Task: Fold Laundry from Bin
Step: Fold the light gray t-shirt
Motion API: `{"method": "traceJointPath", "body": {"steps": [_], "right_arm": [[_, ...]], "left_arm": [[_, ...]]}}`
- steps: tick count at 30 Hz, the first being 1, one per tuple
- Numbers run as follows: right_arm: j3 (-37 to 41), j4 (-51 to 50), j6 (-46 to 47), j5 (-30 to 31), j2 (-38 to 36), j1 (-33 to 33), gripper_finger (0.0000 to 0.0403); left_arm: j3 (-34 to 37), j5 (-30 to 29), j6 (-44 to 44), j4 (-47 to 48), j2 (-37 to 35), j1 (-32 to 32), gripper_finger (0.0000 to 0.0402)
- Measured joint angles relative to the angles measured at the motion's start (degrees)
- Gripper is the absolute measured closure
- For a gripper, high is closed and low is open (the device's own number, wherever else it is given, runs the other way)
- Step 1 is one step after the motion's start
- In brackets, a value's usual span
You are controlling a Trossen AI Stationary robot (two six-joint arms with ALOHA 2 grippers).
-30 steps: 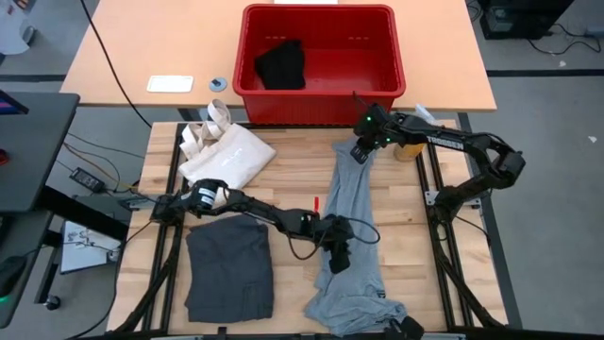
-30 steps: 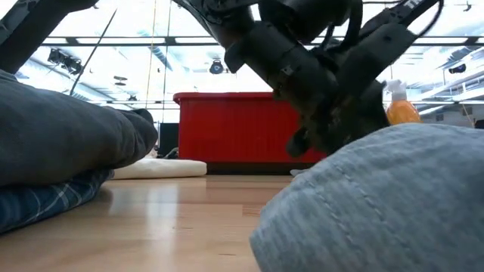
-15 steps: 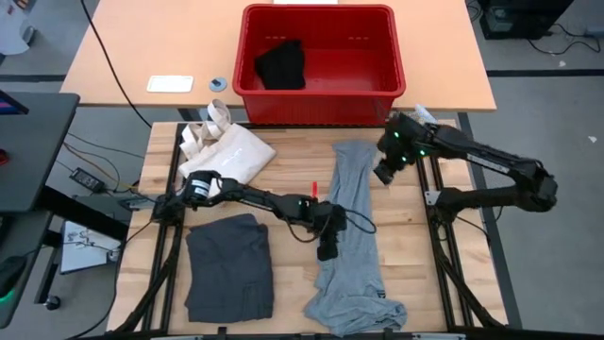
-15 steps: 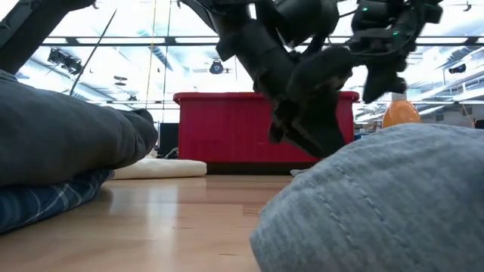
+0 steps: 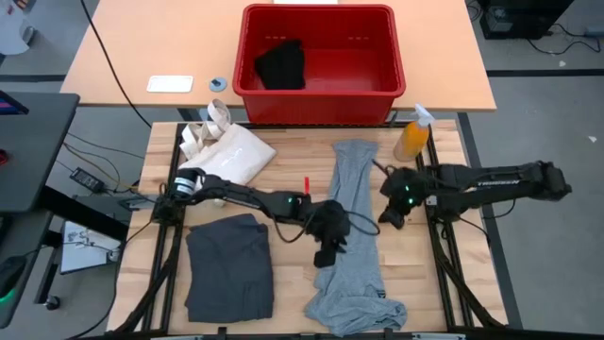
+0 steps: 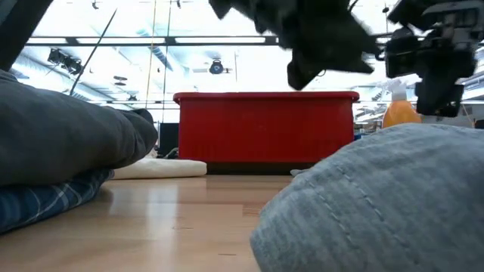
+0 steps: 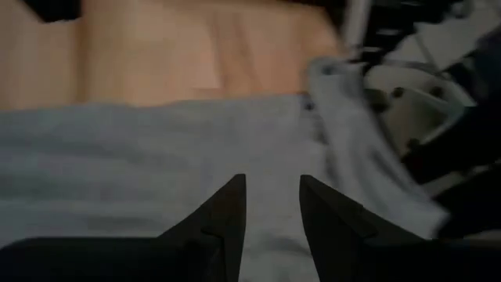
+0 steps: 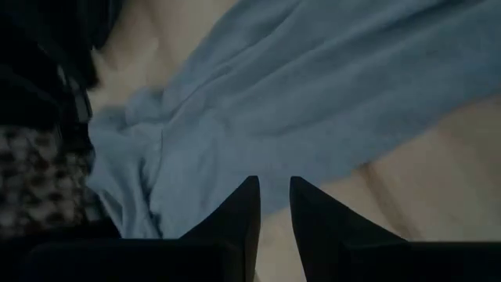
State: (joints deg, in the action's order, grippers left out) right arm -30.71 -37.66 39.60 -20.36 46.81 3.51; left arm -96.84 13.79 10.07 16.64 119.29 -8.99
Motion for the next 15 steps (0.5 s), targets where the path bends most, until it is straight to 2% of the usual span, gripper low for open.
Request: {"method": "traceJointPath", "body": {"steps": [7, 10, 11, 15], "right_arm": [[1.3, 7.6, 8.4, 13.4, 1.9, -15.4, 0.0321], [1.4, 9.4, 12.6, 17.9, 3.7, -19.1, 0.0321], [1.4, 10.1, 13.5, 18.9, 4.4, -20.0, 0.0321], [1.4, 12.1, 15.6, 20.7, 7.3, -21.9, 0.0321]], "left_arm": [[0.1, 0.0, 5.0, 0.3, -0.9, -7.8, 0.0276], [0.0, -1.0, 2.3, -1.0, -0.2, -12.0, 0.0276], [0.1, -2.2, 1.8, -0.9, -0.1, -13.3, 0.0276], [0.1, -13.5, 2.7, -4.9, 0.8, -17.8, 0.0275]]}}
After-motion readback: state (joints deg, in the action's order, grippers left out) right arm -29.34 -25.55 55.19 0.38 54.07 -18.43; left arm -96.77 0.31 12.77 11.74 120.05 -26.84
